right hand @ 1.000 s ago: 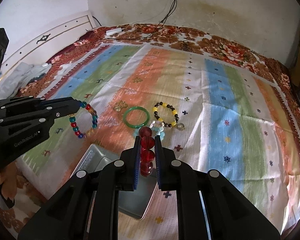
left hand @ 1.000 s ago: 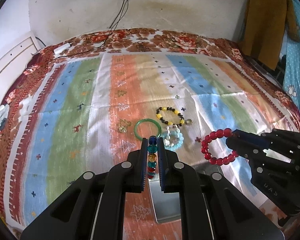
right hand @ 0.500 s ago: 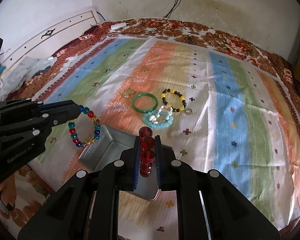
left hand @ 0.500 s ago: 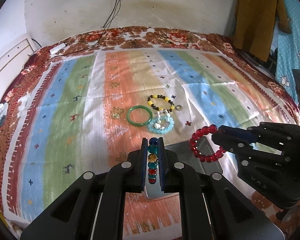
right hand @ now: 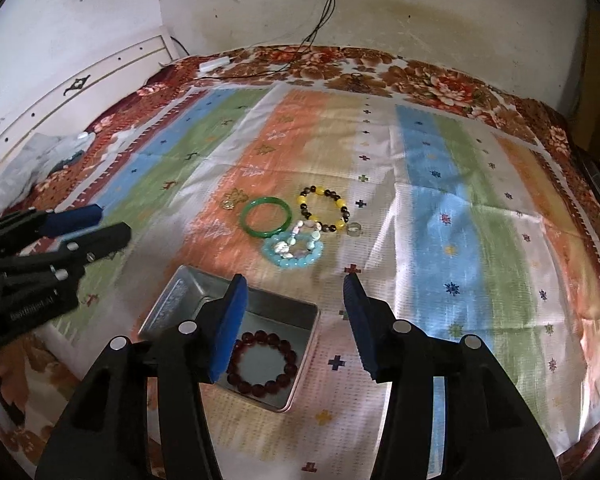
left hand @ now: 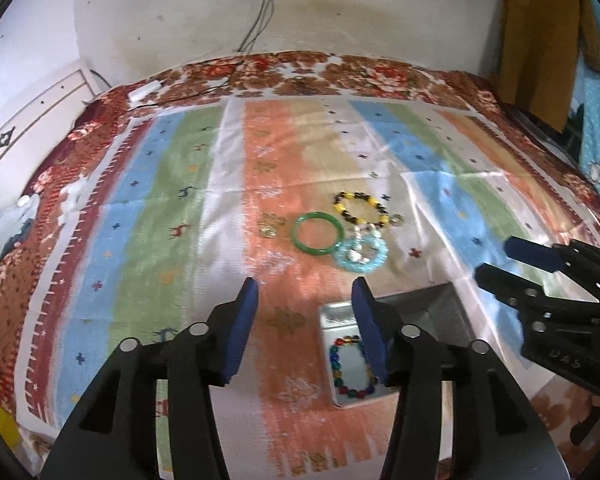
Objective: Organize jewelry
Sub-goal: 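Move both open tools back toward the rings beside the jade bangle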
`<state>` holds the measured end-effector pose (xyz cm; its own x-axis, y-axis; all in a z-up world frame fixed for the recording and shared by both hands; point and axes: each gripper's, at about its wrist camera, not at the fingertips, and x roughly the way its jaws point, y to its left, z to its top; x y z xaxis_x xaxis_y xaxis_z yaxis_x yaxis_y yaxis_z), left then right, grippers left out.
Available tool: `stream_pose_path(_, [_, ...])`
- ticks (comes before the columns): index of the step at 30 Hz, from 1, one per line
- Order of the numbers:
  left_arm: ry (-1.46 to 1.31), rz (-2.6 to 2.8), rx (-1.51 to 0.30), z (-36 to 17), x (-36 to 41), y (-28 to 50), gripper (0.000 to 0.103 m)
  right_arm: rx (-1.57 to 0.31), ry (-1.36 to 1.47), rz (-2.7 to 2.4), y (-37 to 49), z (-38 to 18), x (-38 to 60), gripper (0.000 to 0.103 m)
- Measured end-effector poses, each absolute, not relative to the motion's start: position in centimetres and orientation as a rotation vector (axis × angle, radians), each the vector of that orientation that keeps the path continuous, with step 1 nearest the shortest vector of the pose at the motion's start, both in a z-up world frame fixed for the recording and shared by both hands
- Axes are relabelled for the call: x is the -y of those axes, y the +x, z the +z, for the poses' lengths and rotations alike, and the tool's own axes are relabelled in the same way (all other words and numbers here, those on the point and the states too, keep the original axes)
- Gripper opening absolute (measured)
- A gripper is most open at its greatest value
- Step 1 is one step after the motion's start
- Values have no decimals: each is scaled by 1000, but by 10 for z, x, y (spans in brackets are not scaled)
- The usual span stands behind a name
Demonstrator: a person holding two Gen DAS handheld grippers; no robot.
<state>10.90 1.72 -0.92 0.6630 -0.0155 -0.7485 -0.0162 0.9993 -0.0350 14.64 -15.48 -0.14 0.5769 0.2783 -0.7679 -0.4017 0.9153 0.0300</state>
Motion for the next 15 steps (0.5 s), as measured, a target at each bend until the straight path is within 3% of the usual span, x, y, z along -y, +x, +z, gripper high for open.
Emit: stream_pose_path(15, [-71, 49, -912, -21, -43, 155, 56, -917, -112, 346, 195, -14, 165, 51])
